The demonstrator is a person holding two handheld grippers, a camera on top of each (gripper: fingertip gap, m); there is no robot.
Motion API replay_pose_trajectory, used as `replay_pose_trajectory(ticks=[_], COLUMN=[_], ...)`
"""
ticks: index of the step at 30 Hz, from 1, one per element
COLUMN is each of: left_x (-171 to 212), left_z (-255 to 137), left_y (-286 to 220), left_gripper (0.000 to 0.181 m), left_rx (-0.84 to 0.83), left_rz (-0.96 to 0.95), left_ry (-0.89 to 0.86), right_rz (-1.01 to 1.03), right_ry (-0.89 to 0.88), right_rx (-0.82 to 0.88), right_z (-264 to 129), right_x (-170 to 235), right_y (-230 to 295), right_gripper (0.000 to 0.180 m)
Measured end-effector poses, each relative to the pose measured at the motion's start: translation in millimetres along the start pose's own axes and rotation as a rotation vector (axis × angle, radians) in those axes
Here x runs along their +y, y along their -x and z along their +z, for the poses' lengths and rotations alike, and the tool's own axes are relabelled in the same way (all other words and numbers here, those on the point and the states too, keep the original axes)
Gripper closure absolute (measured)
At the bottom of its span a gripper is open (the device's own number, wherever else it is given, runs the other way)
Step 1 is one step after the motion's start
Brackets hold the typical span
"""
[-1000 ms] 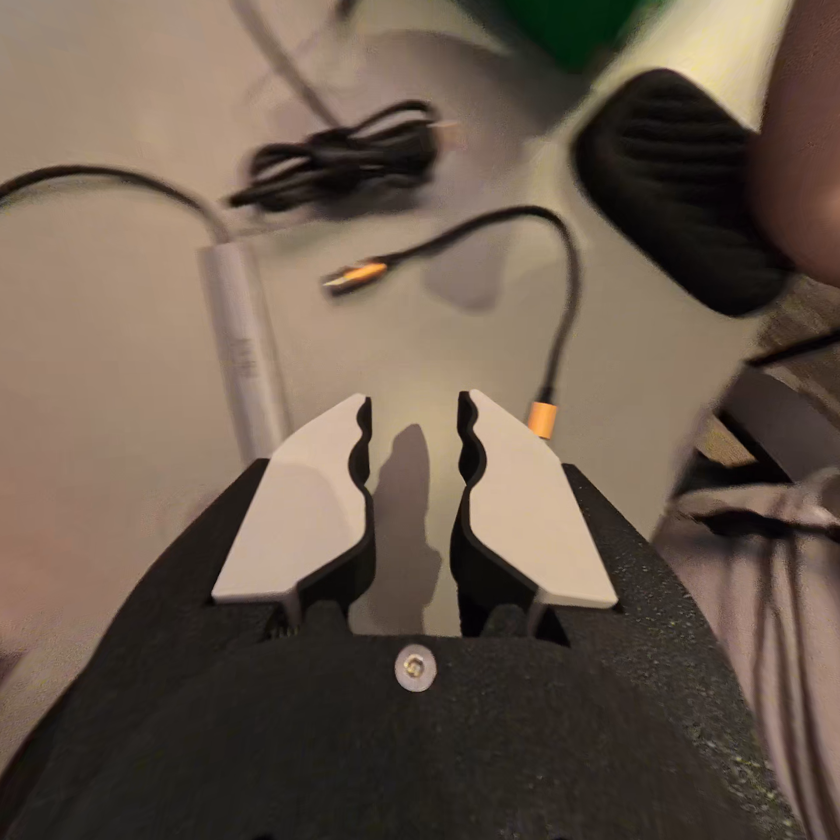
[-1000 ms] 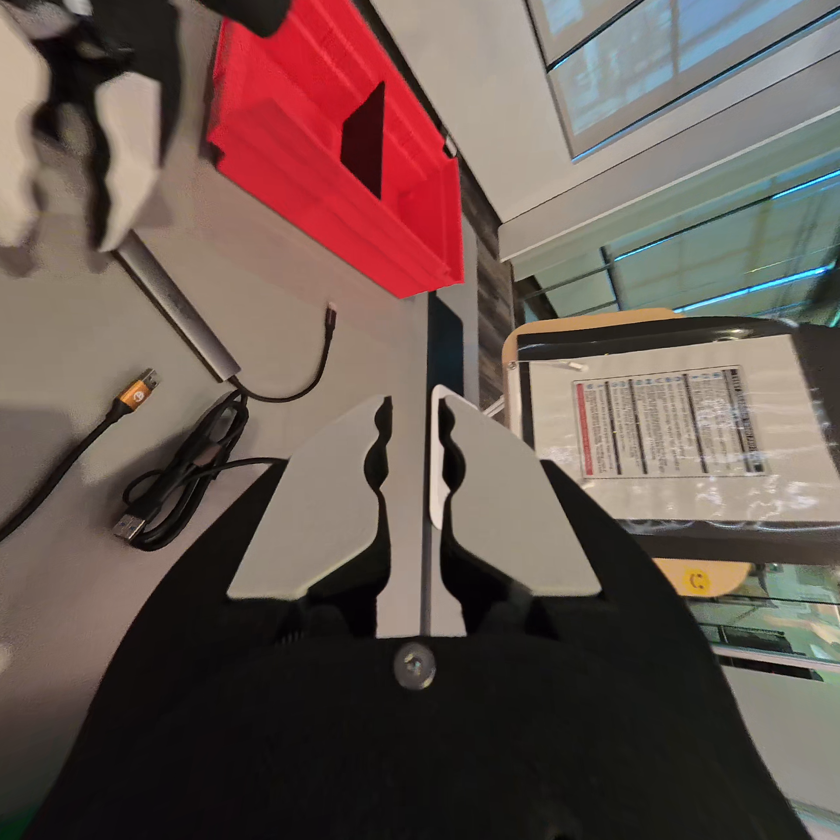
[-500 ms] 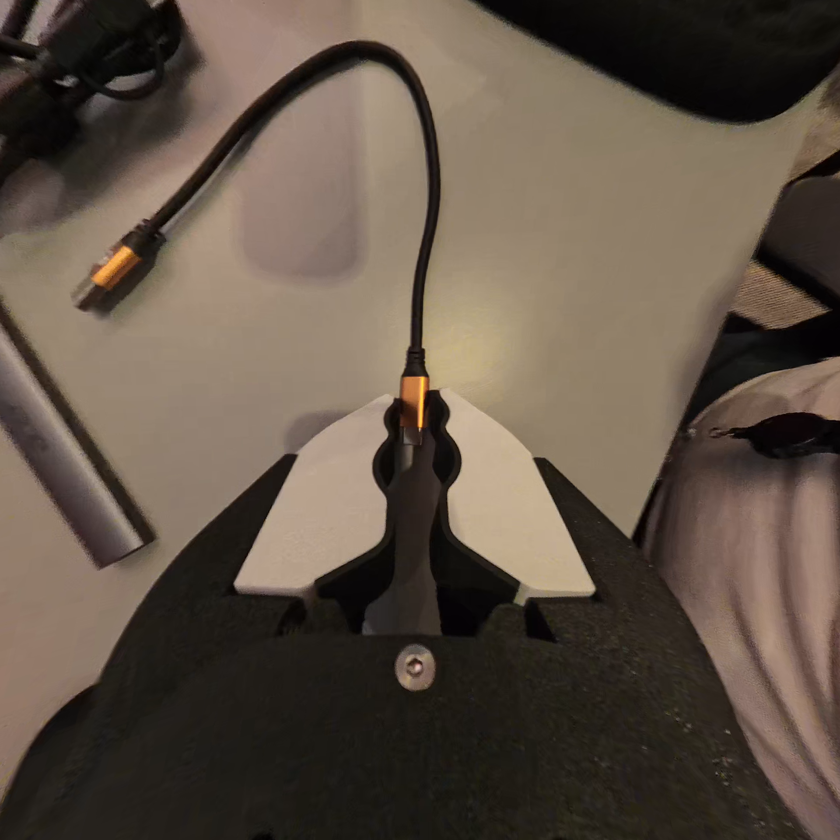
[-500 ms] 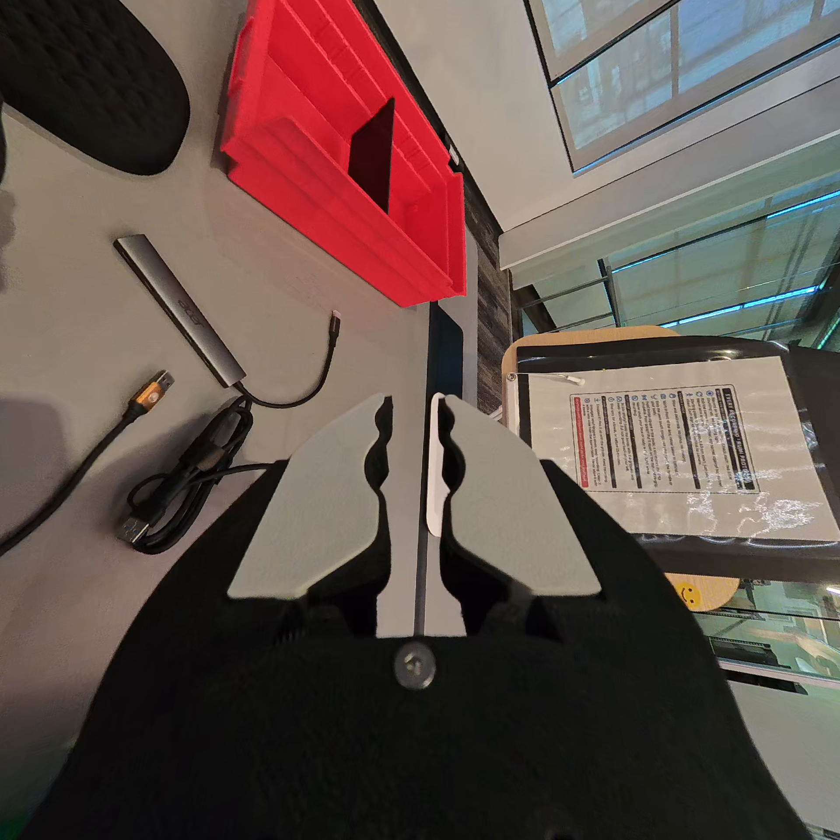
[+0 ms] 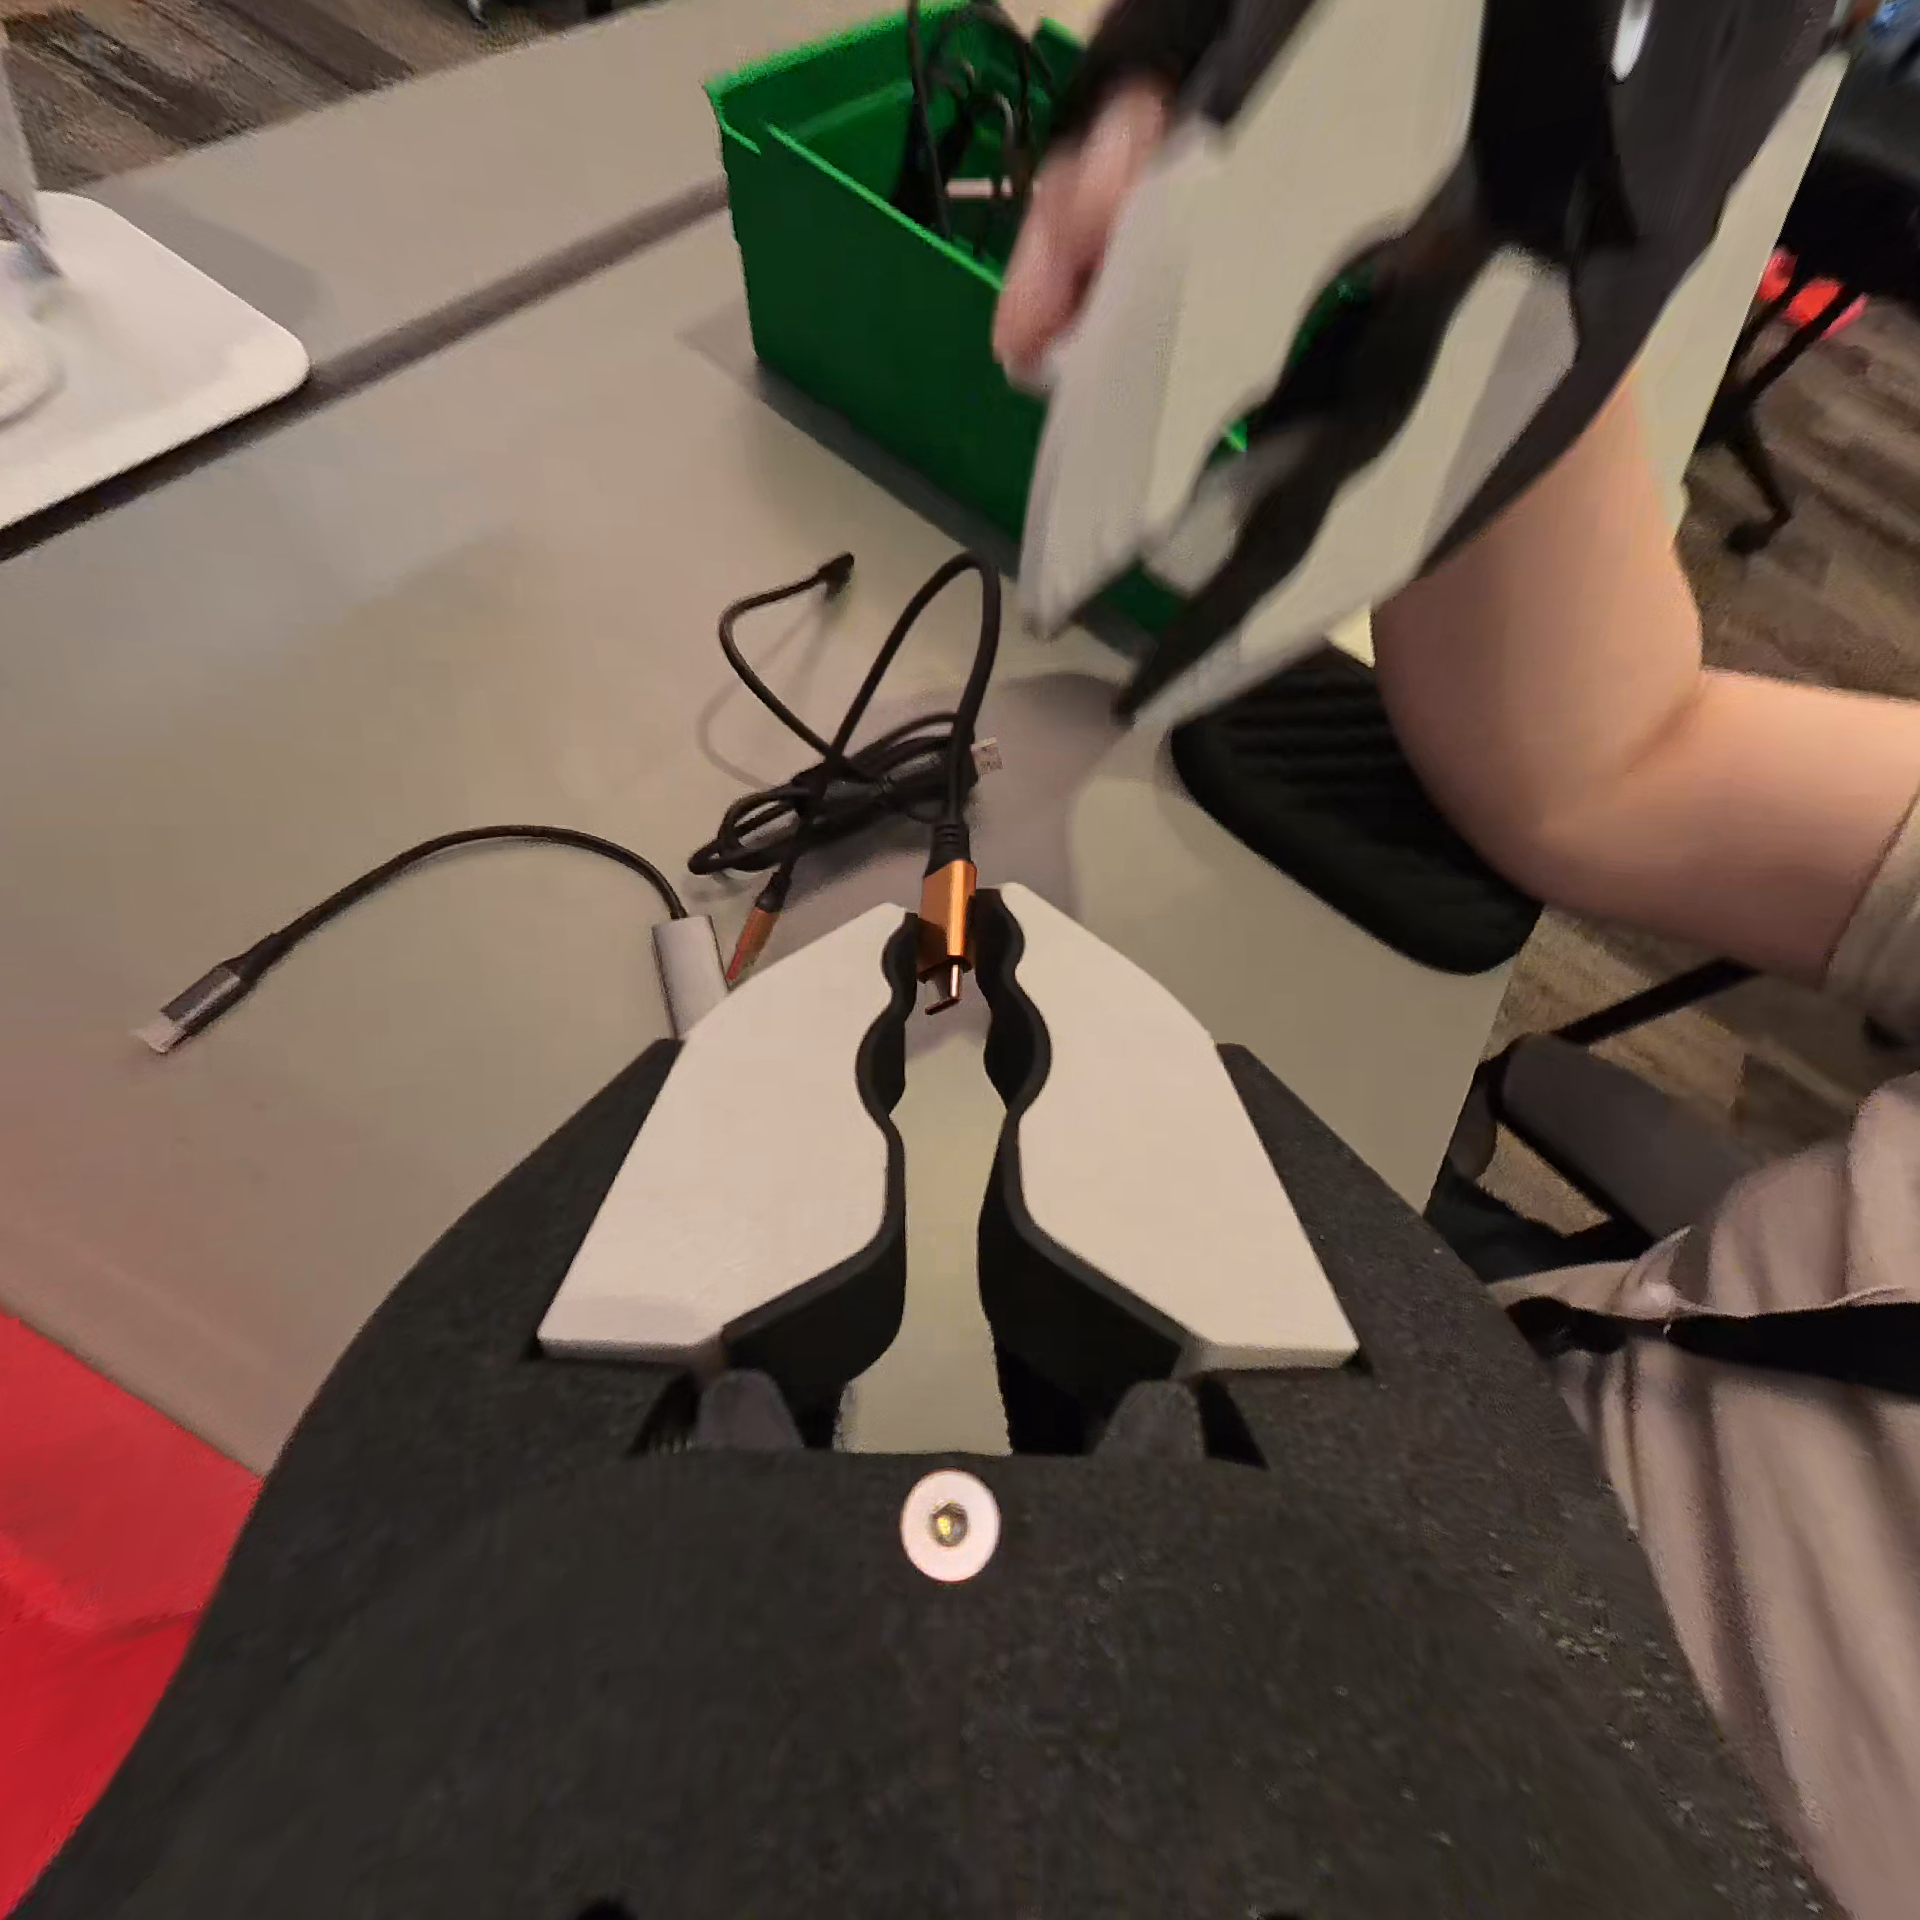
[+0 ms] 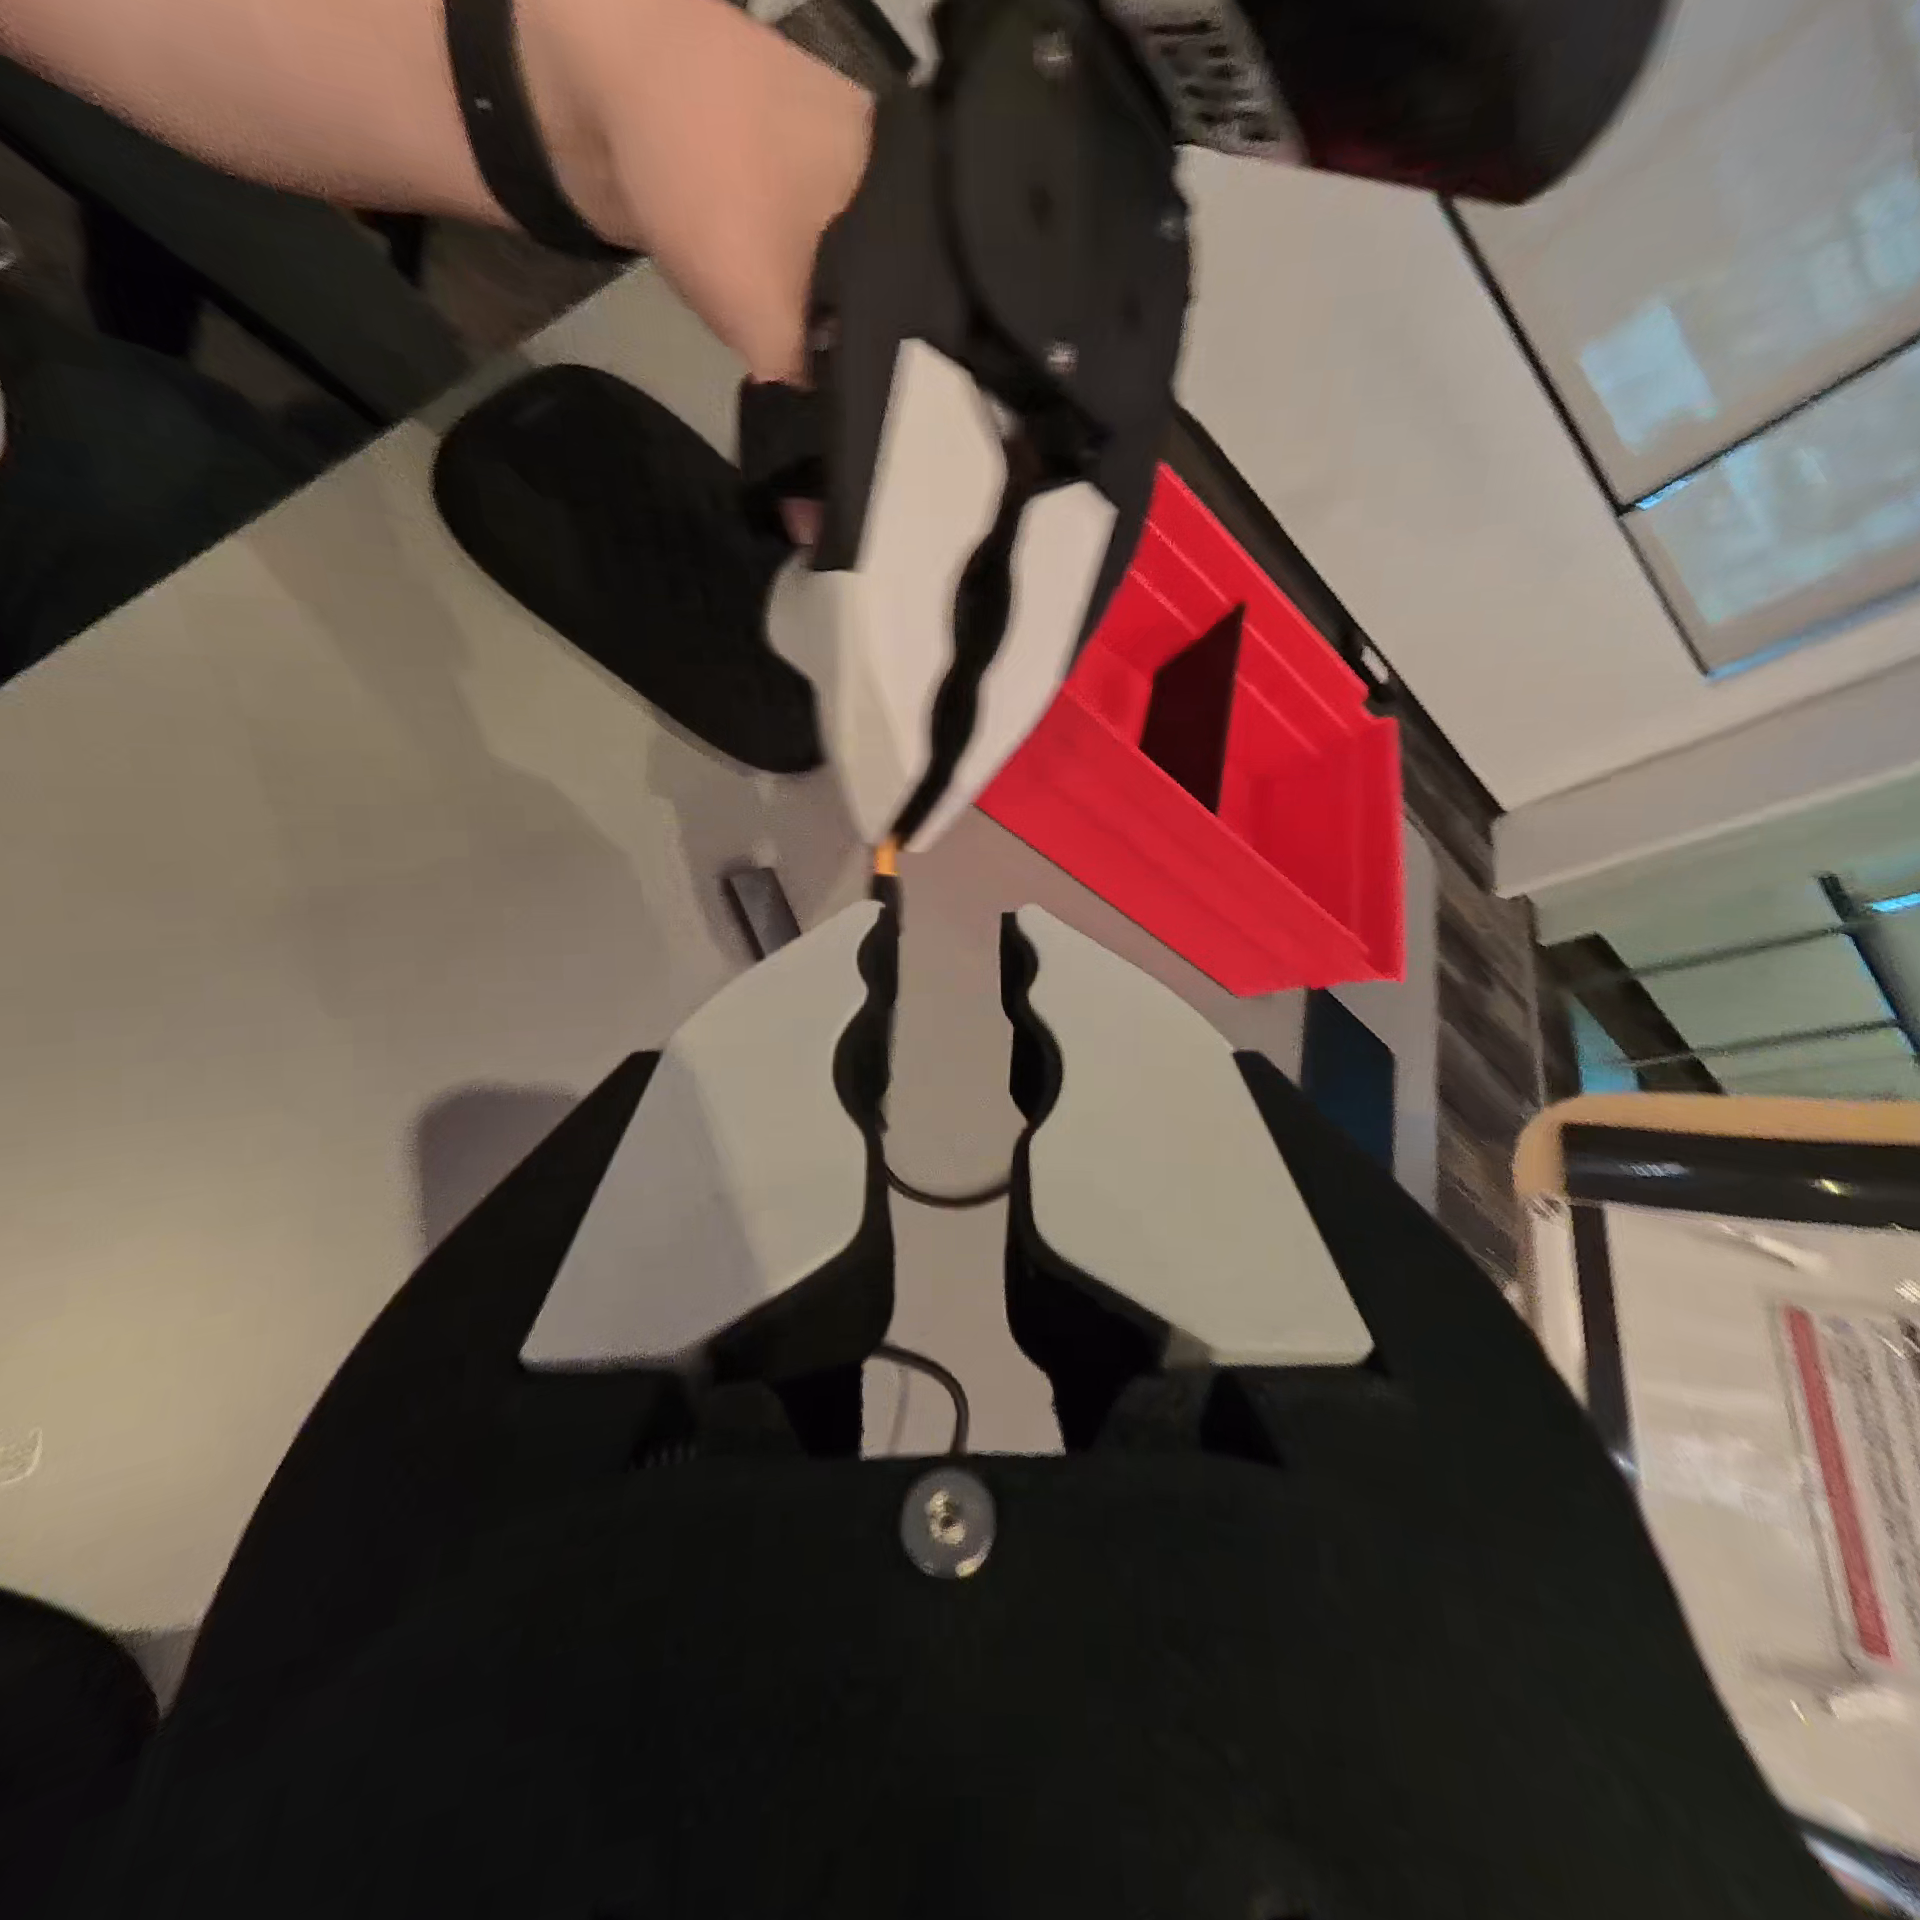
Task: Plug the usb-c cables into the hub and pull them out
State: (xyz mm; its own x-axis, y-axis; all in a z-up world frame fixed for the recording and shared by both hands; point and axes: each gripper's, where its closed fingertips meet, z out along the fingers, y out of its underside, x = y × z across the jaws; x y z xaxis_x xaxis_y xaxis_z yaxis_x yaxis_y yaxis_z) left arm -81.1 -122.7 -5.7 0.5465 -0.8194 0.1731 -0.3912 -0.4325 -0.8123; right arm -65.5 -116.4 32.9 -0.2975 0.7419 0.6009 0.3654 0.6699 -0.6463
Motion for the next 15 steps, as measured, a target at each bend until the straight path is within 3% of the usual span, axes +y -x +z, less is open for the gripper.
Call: replay_pose_trajectory(ticks=[1,6,8,10,12,15], left_x=[-5.3,-23.4,-27.3,-29.7,-33.6,-34.3], left_z=[-4.6,-22.3,-27.8,-33.9,-42.1,-48.5], left_y=[2.1,3.0,0.7,1.2,1.4,-4.1], left_gripper=[0.171,0.172,0.175,0.175,0.16,0.156], left_rx=[0.004,0.043,0.065,0.066,0.08,0.132], left_rz=[-0.019,-0.065,-0.063,-0.046,-0.055,-0.069], left_ry=[-0.02,-0.106,-0.131,-0.159,-0.206,-0.244], right_rz=[-0.008,-0.128,-0.162,-0.138,-0.054,-0.03], right_ry=[0.003,0.14,0.152,0.138,0.121,0.111], right_rx=[-0.017,0.065,0.113,0.156,0.138,0.185], right_z=[6.8,35.9,40.4,40.5,38.0,30.2], right_x=[-1.4,13.6,13.2,7.5,1.8,-3.0], right_y=[3.3,-4.1,-10.6,-19.0,-20.3,-28.6], right_gripper=[0.16,0.156,0.174,0.175,0.175,0.175])
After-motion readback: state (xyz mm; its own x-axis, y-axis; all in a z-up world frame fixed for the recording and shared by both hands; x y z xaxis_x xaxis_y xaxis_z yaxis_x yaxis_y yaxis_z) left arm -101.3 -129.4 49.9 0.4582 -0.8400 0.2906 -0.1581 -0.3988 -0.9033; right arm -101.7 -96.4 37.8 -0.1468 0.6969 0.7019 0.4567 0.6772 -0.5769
